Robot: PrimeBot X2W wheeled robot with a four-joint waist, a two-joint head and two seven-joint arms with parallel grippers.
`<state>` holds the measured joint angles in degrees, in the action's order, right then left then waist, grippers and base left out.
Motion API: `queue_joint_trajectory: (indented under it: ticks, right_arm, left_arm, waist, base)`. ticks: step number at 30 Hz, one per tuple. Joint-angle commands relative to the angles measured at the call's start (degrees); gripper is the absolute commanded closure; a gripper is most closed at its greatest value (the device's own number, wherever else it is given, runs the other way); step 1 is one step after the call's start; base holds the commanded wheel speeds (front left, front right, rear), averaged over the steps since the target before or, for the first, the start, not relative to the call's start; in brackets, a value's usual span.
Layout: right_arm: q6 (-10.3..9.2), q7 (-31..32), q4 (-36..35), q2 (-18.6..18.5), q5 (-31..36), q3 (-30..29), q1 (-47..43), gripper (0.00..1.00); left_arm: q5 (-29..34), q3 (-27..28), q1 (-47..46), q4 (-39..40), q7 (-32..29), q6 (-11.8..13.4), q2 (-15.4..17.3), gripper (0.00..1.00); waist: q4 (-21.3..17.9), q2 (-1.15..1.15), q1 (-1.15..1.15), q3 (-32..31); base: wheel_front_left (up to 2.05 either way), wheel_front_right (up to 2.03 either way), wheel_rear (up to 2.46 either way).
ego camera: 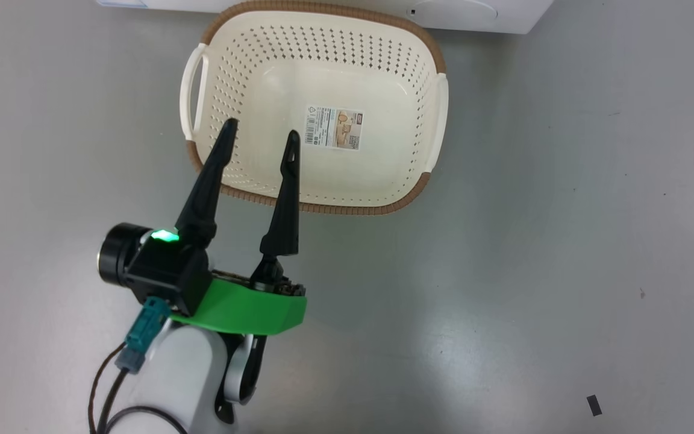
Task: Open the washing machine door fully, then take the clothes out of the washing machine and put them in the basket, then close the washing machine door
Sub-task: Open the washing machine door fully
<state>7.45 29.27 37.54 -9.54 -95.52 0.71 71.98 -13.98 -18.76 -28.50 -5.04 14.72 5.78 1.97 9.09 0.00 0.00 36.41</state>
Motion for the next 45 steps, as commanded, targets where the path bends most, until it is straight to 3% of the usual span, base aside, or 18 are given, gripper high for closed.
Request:
queue_joint_trajectory:
  ticks: [1, 16, 45]
  right_arm:
    - [0.03, 0.51, -1.08, 0.8, -0.41, 0.45, 1.18, 1.0]
    - [0.03, 5.87, 1.95, 0.83, -1.44, 3.56, 3.63, 1.0]
    - [0.03, 10.5, -0.39, 0.6, -0.4, 9.08, -6.29, 1.0]
  left_arm:
    - [0.61, 1.17, -0.74, 1.62, 0.28, 0.48, 0.91, 0.0]
    - [-0.12, 0.84, -0.52, 0.91, 0.28, 1.3, 0.91, 0.0]
    - [-0.75, 2.49, 2.27, -2.46, 0.28, 0.97, 0.91, 0.0]
  waist:
    - [0.14, 0.0, 0.0, 0.11]
    - [0.08, 0.0, 0.0, 0.31]
    - [-1.22, 0.0, 0.0, -7.61]
  base:
    - [0.0, 0.0, 0.0]
    - [0.0, 0.0, 0.0]
    - [0.0, 0.0, 0.0]
